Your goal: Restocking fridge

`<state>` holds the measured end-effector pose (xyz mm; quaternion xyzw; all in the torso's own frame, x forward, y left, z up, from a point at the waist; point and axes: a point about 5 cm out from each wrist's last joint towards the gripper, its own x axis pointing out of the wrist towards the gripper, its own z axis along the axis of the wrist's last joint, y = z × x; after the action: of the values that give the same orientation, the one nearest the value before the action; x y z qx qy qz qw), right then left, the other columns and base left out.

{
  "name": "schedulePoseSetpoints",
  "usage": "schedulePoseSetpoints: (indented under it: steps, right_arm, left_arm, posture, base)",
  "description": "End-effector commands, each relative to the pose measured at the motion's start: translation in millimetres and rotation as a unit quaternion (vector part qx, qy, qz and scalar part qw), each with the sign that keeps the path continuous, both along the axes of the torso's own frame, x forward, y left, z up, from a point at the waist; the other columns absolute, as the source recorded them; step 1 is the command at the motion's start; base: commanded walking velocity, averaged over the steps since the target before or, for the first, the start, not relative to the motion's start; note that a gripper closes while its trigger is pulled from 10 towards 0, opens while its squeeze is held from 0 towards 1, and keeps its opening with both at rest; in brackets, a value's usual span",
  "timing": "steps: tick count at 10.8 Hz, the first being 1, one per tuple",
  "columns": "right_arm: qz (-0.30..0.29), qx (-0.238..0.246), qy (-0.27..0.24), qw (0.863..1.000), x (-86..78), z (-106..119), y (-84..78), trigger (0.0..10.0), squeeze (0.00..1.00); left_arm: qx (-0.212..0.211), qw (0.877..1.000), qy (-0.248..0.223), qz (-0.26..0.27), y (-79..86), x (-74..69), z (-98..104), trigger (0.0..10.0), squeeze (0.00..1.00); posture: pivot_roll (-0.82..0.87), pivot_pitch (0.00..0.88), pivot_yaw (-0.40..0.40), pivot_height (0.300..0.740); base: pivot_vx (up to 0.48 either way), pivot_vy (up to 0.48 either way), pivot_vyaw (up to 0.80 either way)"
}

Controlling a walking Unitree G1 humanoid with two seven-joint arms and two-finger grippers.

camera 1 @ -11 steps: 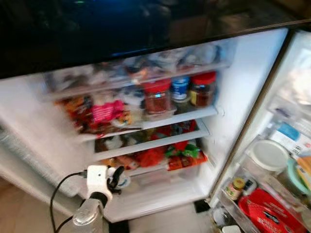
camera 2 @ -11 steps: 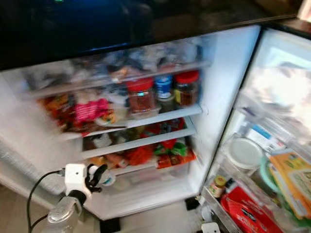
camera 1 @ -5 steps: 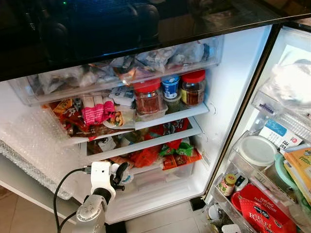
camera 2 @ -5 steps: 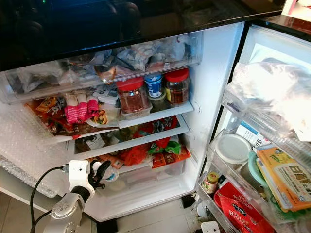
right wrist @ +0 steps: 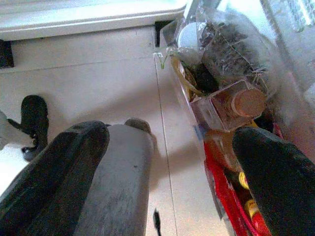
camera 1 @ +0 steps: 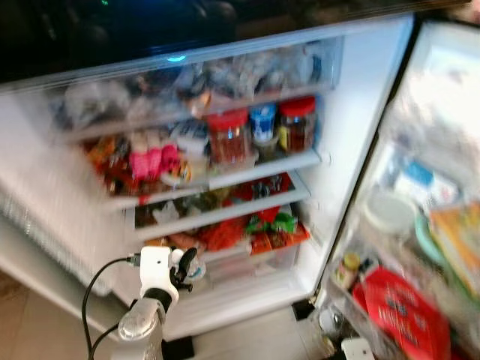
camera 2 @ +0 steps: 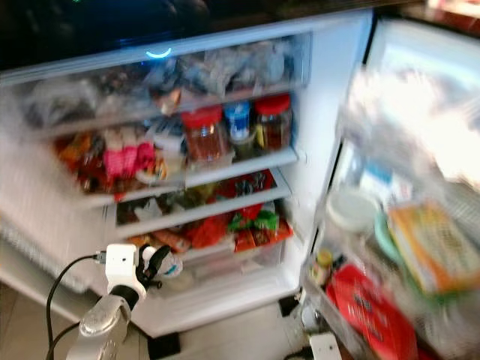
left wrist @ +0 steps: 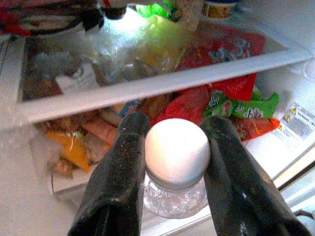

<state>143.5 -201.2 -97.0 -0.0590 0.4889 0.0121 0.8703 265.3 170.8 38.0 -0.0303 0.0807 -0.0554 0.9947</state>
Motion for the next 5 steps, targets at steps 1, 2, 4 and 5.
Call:
schedulePoseSetpoints:
  steps: [1, 2, 4, 5]
  right_arm:
    - [0.007, 0.004, 0.055, 0.998, -27.6, -10.8, 5.0, 10.0, 0.00]
    - [0.003, 0.005, 0.056, 0.998, -28.8, -11.1, 4.6, 10.0, 0.00]
    - [0.007, 0.004, 0.059, 0.998, -30.1, -11.5, 4.8, 10.0, 0.00]
    - [0.007, 0.005, 0.059, 0.998, -29.7, -11.5, 5.4, 10.0, 0.00]
  left_arm:
    - [0.009, 1.000, 0.001, -0.006, -1.1, 0.2, 1.2, 10.0, 0.00]
    - [0.008, 1.000, -0.002, -0.008, -2.8, 0.7, 2.4, 10.0, 0.00]
    - [0.006, 1.000, -0.006, -0.010, -4.3, 1.9, 4.3, 10.0, 0.00]
    - [0.006, 1.000, -0.012, -0.009, -4.5, 3.1, 6.6, 10.0, 0.00]
  posture:
    - [-0.12, 0.057, 0.066, 0.641]
    - [-0.12, 0.048, 0.067, 0.641]
    - [-0.12, 0.043, 0.067, 0.641]
    - [-0.12, 0.030, 0.067, 0.641]
  base:
    - [0.000, 0.000, 0.00]
    - [0.000, 0.000, 0.00]
    - [0.000, 0.000, 0.00]
    - [0.000, 0.000, 0.00]
